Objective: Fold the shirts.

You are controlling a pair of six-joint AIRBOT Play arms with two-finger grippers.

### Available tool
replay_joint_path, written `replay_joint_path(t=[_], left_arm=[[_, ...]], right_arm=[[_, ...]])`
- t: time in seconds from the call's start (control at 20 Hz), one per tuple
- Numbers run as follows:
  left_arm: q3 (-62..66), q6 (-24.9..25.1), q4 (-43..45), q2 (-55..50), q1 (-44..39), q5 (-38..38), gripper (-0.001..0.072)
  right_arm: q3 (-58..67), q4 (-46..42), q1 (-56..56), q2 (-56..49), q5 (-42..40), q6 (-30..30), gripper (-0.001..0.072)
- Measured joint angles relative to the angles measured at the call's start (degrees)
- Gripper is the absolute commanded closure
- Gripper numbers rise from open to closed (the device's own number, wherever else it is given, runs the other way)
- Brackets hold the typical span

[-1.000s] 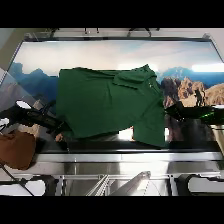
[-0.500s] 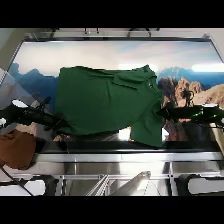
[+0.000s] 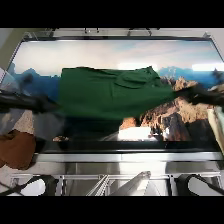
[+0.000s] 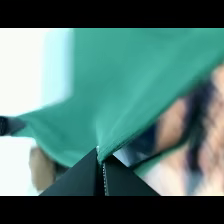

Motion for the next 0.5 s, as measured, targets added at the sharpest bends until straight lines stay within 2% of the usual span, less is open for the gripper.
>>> replay_joint_path(t=[0.2,0.35,0.5], left_arm=[[10.9,5.0,-26.9,13.0,8.5,-8.9,0.0679],[17.9,7.1,-45.8,20.1,19.0,-11.5,0.0679],[21.3,7.5,-59.2,23.1,26.8,-12.5,0.0678]], right_arm=[[9.7,11.5,-7.0,16.7,2.3,0.0,0.0698],[17.4,17.2,-11.0,25.8,-2.3,0.0,0.0698],[24.6,19.4,-12.7,31.1,-9.2,0.0,0.0697]])
